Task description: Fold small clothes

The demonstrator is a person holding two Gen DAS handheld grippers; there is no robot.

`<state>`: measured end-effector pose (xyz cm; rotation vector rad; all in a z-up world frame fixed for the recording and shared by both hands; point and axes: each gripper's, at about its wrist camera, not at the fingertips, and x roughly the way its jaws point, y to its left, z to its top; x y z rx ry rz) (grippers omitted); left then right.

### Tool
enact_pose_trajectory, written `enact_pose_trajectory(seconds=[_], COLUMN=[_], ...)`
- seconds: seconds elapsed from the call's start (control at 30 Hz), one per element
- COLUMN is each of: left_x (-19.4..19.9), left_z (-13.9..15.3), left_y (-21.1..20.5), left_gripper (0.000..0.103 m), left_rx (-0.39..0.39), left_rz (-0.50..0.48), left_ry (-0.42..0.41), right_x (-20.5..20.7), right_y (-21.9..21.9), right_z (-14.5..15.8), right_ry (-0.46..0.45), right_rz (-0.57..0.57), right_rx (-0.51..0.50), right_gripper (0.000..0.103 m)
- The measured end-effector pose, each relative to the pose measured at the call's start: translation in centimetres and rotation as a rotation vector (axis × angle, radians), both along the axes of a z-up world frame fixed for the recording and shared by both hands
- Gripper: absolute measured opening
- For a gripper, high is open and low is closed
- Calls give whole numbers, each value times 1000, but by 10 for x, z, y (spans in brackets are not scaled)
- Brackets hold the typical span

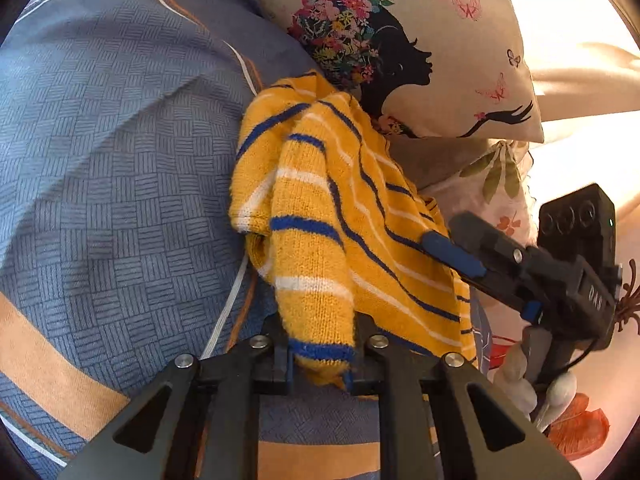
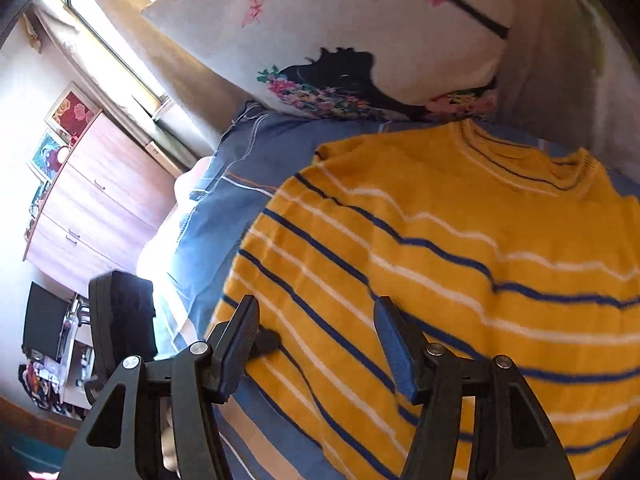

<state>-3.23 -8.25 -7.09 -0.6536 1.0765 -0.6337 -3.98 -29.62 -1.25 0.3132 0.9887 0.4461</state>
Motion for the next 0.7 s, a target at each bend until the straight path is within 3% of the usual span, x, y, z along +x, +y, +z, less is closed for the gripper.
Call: enact_pose_trajectory(seconds=[0.13,0.2,0.37,0.47,0.5,0.57,0.6,0.63,0.7], left_x=[-9,-13,-16,-20,-21,-25,-28,-30,-38], left_z=[5,9,11,13,14,20,24,28,39], left_y=[-5,-9,-9,-11,-12,-15,-16,-20,-30], left_gripper=[16,16,16,15,15,14,14,14,14], left_rx=[54,93,106,103,101,98,94,92,88], left_rz=[25,30,55,68,70,71,68,61,41], left_ry=[-50,-77,-82,-75,-73,-79,-86,-93,-117], right_x=[54,76,104,108,106,96,90,85,76], right_y=[46,72,130,149,153,158,156,150,129], right_z=[-8,-16,-31,-40,-41,-40,-37,-33,-20], right_ry=[90,125,175,194,181,116,87,69,47], right_rz=[38,30,59,71,76,61,61,62,35], right_rx=[-25,-116,-373,-510,-550,-672,-687,-656,-543], right_gripper=[67,67,98,96,91,52,43,27,22])
